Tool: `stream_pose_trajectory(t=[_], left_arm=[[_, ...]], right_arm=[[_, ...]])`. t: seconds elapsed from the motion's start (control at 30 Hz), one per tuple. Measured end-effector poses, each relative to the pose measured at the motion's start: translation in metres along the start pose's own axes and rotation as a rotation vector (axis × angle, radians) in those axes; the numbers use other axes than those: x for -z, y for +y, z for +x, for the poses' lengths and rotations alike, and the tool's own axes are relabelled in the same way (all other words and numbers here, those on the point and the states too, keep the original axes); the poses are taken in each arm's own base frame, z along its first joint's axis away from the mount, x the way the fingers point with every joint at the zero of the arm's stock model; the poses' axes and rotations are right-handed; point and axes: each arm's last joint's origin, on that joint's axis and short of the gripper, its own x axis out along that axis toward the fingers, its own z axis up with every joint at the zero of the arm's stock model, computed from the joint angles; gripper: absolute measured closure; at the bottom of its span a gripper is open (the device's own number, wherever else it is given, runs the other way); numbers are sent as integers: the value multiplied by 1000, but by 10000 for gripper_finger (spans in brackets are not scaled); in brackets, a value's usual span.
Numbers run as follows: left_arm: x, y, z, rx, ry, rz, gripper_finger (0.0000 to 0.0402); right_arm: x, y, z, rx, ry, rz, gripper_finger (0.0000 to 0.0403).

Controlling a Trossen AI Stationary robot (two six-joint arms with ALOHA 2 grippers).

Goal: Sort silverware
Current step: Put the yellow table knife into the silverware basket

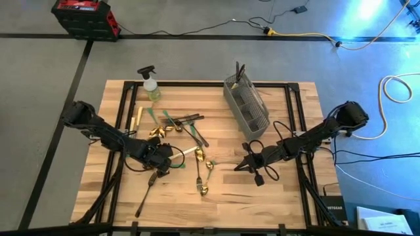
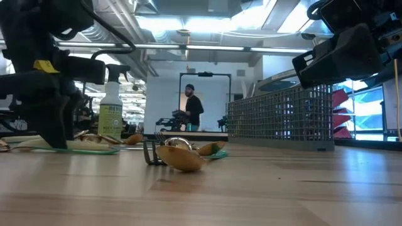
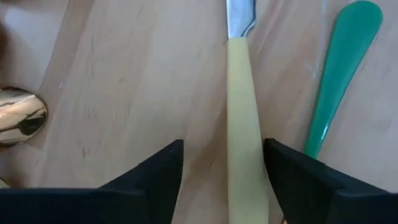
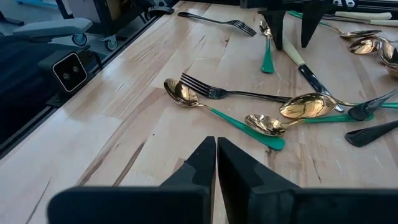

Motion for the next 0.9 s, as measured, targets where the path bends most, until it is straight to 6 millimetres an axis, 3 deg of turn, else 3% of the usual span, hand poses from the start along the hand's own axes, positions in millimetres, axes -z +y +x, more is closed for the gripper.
stream_pose_trajectory(t=[0.23,0.37,0.9], left_arm=[[0,1,1,3,17,32,292],[0,2,1,18,42,33,323],[-5,2,0,59,66,33,337]], right_arm=[[0,0,0,0,0,0,403],[0,0,0,0,0,0,403],[0,0,0,0,0,0,403]])
